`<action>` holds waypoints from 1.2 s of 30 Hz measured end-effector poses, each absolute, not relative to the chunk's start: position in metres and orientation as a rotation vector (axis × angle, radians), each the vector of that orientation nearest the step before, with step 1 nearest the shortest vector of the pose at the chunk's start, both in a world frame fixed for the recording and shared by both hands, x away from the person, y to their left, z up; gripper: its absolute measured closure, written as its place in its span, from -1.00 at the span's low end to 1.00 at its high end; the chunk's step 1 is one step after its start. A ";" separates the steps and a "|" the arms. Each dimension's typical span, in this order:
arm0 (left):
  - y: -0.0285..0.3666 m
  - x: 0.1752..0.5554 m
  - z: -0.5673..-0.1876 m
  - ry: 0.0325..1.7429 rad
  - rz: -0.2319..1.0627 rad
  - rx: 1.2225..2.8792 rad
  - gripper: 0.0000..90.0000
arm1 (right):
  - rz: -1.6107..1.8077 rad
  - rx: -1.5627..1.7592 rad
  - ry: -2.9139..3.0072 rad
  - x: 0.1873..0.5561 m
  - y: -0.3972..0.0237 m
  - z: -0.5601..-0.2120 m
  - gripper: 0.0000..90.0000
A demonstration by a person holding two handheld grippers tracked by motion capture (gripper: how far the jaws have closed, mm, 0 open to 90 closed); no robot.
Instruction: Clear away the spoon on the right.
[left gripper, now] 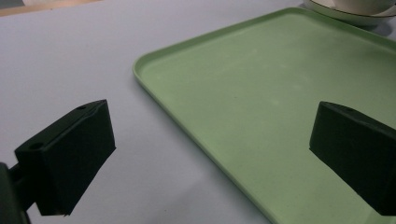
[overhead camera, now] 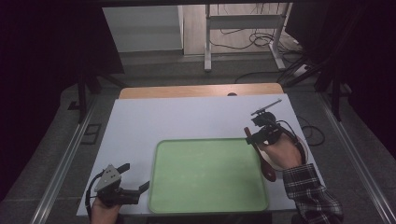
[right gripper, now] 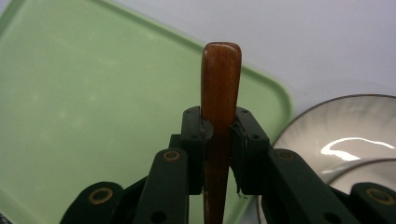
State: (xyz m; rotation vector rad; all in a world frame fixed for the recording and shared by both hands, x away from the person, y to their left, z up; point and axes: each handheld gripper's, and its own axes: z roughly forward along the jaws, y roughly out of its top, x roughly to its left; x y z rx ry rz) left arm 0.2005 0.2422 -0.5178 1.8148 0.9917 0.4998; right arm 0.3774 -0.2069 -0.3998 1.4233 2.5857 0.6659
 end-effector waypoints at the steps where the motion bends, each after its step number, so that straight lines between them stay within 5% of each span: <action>1: 0.242 0.201 -0.518 0.992 0.499 1.815 -1.00 | 0.664 1.427 2.594 0.377 -0.202 -0.404 0.70; 36: 0.241 0.201 -0.518 0.987 0.496 1.822 -1.00 | 0.543 1.510 2.661 0.379 -0.181 -0.476 0.68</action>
